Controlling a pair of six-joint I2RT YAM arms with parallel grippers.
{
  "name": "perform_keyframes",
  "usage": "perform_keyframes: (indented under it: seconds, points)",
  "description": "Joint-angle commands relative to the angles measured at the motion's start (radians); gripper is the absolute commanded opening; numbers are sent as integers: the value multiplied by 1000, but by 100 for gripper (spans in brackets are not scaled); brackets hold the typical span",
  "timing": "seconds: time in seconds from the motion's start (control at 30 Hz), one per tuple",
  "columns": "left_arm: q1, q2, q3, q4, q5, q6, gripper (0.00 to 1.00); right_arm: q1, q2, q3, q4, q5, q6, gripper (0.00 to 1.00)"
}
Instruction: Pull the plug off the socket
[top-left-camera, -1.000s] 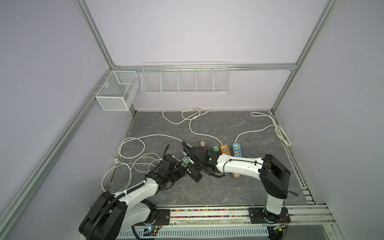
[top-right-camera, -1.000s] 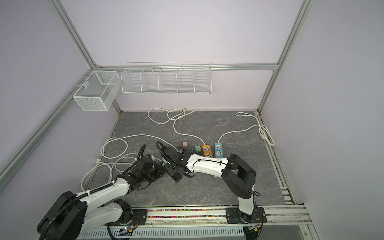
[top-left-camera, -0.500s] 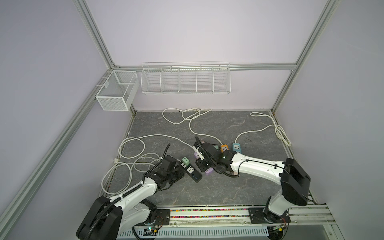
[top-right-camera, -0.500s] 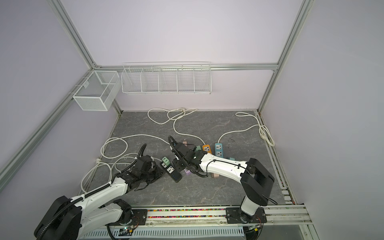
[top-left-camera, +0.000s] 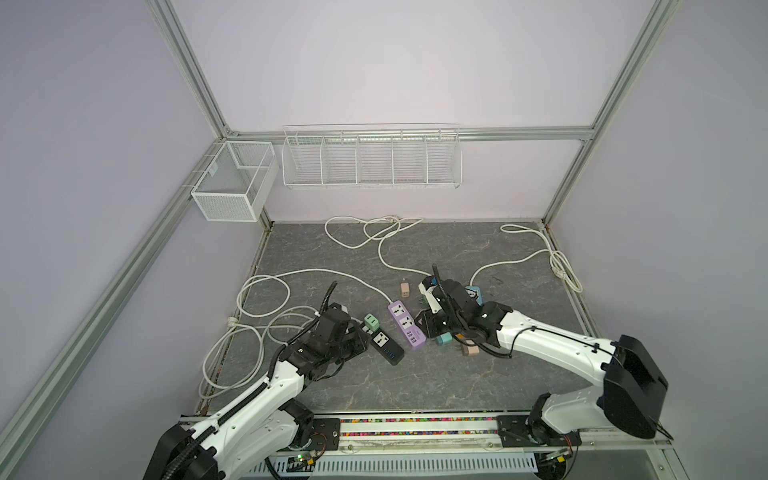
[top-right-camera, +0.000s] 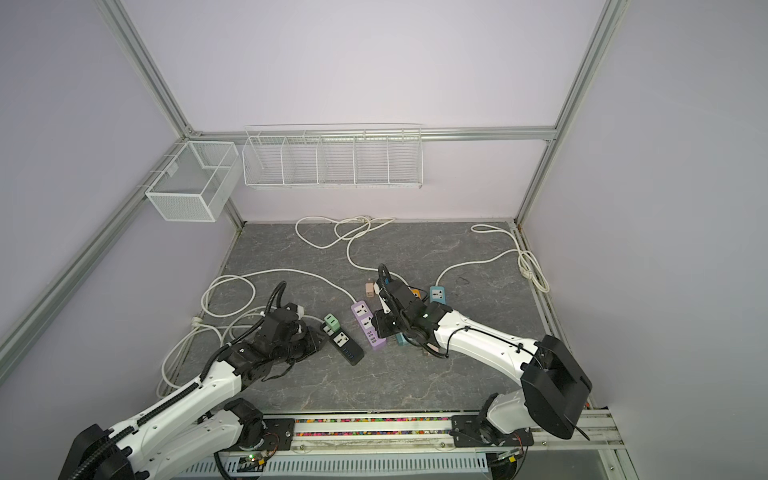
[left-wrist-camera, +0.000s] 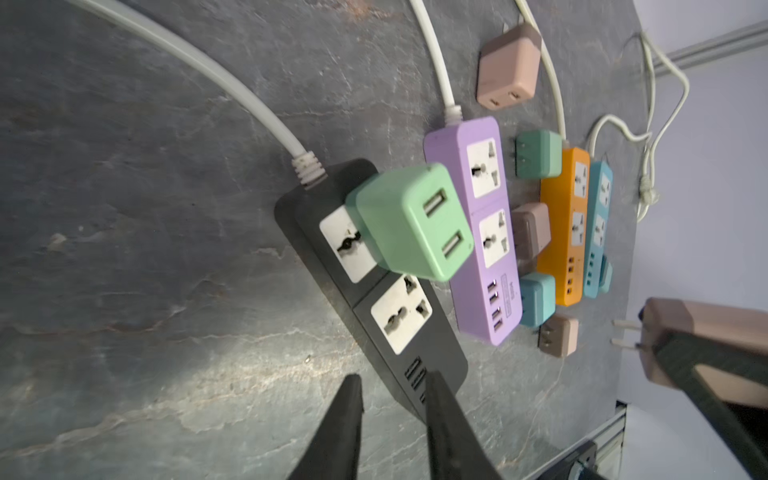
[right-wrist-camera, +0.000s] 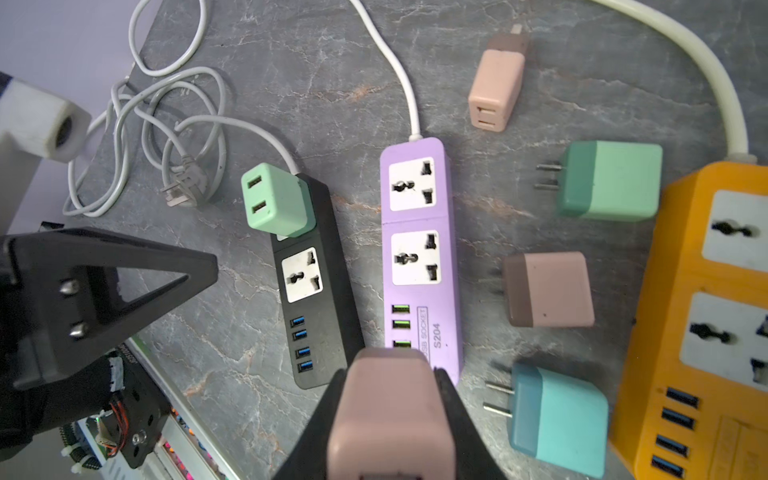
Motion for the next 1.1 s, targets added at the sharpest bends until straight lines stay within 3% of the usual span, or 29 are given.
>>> perform_keyframes:
  seconds: [0.0,0.53,1.07]
  points:
    - [-45,-6,47,-33,-72,18,32,-6,-58,-40,43,-30,77,29]
    - [-192,87,49,110,-144,-37,35,-10,-128,-333,247,-70,305,29]
    - [-197,144,6,226,-125,-66,36,-2,-55,-417,371,-72,354,34]
